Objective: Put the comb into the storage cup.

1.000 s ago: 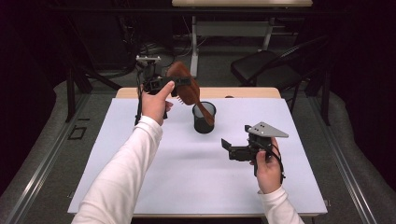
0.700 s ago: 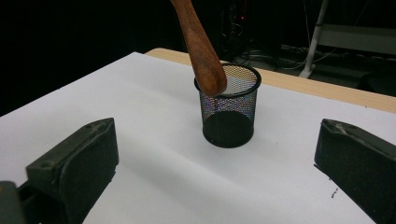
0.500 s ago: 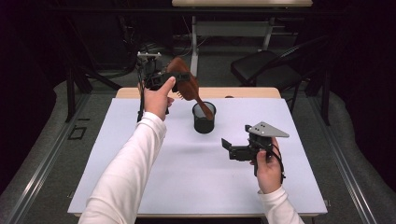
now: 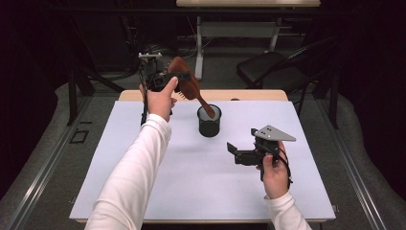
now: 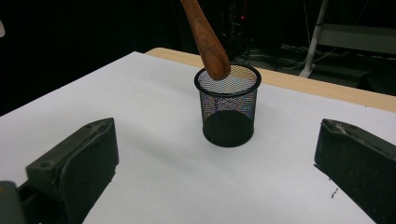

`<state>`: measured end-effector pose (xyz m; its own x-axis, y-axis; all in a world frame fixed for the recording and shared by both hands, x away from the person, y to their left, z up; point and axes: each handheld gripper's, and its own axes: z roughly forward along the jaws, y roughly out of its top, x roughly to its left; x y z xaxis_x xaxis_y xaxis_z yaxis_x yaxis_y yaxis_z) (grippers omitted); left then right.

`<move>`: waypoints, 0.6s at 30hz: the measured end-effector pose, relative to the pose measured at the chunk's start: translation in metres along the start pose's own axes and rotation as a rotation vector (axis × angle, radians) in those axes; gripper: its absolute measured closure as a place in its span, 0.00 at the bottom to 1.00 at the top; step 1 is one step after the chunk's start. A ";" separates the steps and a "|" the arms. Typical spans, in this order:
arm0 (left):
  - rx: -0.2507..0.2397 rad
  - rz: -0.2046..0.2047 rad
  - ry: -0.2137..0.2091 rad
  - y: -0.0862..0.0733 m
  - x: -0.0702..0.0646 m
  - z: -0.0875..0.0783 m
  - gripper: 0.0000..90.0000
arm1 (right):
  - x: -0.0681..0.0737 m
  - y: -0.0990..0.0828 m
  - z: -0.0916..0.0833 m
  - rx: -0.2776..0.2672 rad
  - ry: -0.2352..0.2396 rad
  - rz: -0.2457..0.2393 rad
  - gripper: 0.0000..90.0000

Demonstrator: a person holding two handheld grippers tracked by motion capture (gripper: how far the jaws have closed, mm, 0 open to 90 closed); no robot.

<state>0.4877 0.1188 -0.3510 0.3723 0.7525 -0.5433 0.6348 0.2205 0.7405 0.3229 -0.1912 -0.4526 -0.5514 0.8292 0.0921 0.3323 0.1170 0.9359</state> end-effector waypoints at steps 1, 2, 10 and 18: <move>-0.003 0.003 0.002 0.000 0.000 0.000 0.54 | 0.000 0.000 0.000 0.001 0.001 0.002 0.00; -0.006 0.006 0.004 0.000 0.000 0.000 0.54 | 0.001 0.000 0.000 0.003 0.002 0.003 0.00; -0.038 0.017 0.011 -0.001 -0.002 0.003 0.54 | 0.000 0.000 0.000 0.001 -0.001 -0.001 0.00; -0.054 0.021 0.022 -0.002 -0.002 0.006 0.53 | 0.000 0.000 0.000 0.003 -0.002 0.003 0.00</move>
<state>0.4895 0.1128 -0.3541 0.3693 0.7707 -0.5192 0.5896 0.2376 0.7720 0.3226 -0.1916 -0.4528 -0.5486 0.8308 0.0942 0.3359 0.1158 0.9348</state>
